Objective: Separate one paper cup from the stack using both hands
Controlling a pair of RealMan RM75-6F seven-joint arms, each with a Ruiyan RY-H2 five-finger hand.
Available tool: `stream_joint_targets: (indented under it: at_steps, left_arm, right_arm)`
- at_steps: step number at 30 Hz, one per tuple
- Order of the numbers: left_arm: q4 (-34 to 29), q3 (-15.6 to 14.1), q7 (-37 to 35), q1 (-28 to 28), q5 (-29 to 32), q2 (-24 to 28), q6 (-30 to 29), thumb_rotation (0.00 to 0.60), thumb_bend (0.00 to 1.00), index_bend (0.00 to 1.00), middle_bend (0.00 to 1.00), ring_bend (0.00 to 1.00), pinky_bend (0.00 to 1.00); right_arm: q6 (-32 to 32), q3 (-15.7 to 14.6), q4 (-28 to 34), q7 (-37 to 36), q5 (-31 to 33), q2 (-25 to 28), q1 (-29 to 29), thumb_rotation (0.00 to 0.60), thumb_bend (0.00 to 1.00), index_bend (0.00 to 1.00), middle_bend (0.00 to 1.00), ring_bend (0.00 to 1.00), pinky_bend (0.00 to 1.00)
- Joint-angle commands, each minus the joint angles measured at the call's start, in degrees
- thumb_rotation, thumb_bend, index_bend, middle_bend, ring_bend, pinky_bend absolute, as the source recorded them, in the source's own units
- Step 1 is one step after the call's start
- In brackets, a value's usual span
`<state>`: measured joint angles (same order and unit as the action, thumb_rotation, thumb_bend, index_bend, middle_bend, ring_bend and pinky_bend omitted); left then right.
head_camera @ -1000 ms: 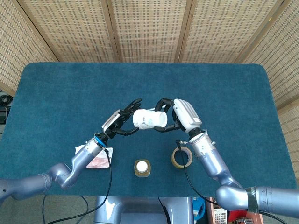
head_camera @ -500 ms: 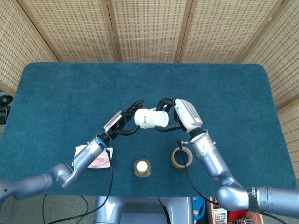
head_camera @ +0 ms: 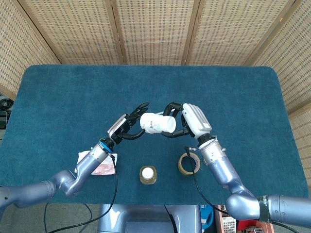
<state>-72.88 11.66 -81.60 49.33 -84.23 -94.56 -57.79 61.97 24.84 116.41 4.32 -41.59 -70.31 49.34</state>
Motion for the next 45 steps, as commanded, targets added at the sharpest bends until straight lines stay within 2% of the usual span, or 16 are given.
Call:
stream_joint_targets:
  at_steps: [1,19,35,41,45]
  left_arm:
    - [-0.1,0.1,0.2,0.0,0.2,0.0,0.2,0.6,0.45,0.68,0.01,0.0,0.0]
    - [-0.1,-0.4,1.0,-1.4,0.8,0.6,0.9,0.6,0.45,0.71,0.01,0.0,0.0]
    - [-1.2,-2.3,2.1,-4.6,1.1,3.3,0.7,0.6,0.45,0.72,0.02,0.0,0.0]
    - [-3.0,-2.6,4.3,-5.7,1.5,5.5,0.7,0.6,0.45,0.72,0.03,0.0,0.0]
    - [-6.2,-3.0,11.2,-7.3,4.7,9.4,2.4,0.6,0.45,0.72,0.04,0.0,0.0]
  right_arm:
    - [0.0,-0.1,0.0,0.1,0.1,-0.1,0.0,0.6,0.25,0.75,0.66,0.52,0.74]
    - [0.1,-0.1,-0.5,0.0,0.4,0.5,-0.3,0.6,0.25,0.75,0.66,0.52,0.74]
    - [0.6,-0.4,-1.6,-0.9,0.4,2.7,-2.5,0.6,0.25,0.75,0.66,0.52,0.75]
    - [0.9,-1.0,-1.9,-1.0,0.3,3.5,-3.5,0.6,0.25,0.75,0.66,0.52,0.74]
    - [1.9,-3.0,-3.0,0.2,-0.6,4.2,-5.1,0.6,0.25,0.75,0.66,0.52,0.75]
